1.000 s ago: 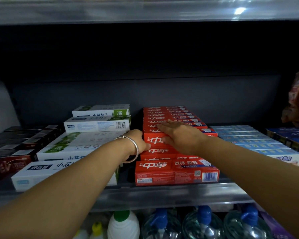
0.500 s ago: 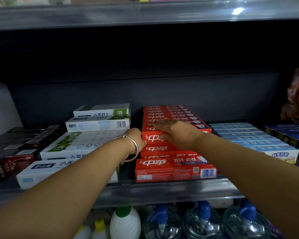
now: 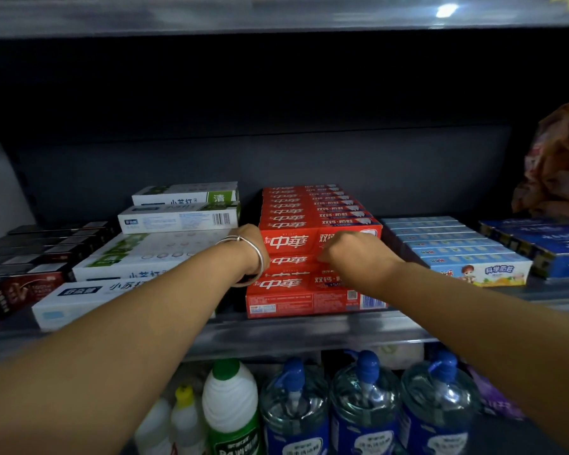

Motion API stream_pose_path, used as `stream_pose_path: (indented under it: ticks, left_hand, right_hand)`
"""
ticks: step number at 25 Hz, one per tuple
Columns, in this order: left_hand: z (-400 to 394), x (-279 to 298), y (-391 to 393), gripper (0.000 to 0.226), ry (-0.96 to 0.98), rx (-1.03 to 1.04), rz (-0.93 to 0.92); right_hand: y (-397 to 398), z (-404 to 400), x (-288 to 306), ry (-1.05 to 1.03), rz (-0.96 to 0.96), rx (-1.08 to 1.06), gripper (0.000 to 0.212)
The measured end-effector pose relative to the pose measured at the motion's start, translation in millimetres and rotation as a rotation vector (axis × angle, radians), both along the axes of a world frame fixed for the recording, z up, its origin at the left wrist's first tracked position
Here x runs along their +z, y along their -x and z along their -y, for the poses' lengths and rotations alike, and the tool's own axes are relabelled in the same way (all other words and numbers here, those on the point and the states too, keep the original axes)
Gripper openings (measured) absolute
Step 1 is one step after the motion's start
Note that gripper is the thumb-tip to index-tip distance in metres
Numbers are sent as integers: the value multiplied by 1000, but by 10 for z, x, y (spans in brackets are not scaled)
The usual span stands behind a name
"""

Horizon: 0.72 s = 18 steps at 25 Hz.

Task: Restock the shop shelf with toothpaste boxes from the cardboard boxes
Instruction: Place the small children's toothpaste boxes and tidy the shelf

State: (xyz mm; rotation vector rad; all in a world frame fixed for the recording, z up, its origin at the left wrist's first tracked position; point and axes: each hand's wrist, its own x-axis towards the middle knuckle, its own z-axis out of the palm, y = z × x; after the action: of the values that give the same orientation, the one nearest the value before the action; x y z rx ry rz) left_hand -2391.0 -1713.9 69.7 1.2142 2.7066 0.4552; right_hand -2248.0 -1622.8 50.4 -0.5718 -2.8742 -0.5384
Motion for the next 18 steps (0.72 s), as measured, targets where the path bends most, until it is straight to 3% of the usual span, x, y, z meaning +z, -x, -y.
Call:
stream_pose_path:
  ticks: [4, 7, 13, 18]
  left_hand:
    - [12, 11, -33, 25, -1, 8, -13]
    - [96, 63, -81, 15, 66, -39, -34]
    - [247, 80, -199, 38, 227, -132, -115]
    - [350, 64, -200, 42, 236, -118, -116]
  right_hand:
    - [25, 5, 6, 34, -33, -21, 32]
    - [18, 56, 32, 209, -62, 50, 18]
    - [75, 190, 162, 383, 207, -43, 43]
    - [102, 293, 159, 322, 206, -110, 62]
